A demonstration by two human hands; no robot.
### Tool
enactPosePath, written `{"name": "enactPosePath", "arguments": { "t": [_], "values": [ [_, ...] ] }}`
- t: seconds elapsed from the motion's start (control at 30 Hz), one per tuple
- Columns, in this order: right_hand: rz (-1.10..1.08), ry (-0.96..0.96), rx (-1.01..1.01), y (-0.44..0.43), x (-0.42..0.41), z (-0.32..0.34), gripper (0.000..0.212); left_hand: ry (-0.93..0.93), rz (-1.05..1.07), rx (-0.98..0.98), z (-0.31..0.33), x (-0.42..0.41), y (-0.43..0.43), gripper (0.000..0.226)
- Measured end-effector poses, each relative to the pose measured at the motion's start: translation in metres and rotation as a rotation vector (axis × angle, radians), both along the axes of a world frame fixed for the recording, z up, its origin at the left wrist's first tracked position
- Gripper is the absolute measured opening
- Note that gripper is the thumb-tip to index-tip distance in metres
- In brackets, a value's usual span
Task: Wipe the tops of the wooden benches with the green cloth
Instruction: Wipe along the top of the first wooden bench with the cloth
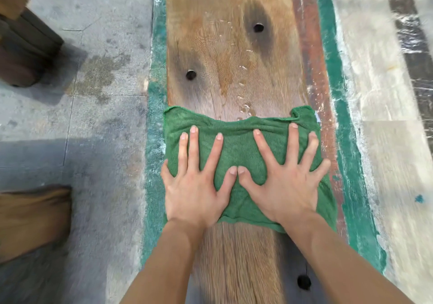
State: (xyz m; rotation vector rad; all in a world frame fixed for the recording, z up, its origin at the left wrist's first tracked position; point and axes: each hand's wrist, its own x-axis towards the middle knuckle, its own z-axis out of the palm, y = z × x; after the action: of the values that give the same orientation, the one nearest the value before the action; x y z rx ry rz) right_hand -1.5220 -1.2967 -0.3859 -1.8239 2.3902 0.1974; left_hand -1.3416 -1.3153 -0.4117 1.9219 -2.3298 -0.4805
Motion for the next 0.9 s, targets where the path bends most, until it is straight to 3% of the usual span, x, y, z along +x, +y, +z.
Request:
{"name": "enactPosePath", "arguments": {
  "t": [0.33,0.9],
  "values": [
    [0.004,-0.008,-0.011,-0.029,-0.003,0.001,0.082,0.02,0.006,0.034,0.002,-0.004,-0.032,0.071],
    [0.006,-0.02,-0.018,-0.162,-0.021,-0.004,0.082,0.023,0.045,0.027,0.0,-0.023,-0.162,0.07]
  ]
}}
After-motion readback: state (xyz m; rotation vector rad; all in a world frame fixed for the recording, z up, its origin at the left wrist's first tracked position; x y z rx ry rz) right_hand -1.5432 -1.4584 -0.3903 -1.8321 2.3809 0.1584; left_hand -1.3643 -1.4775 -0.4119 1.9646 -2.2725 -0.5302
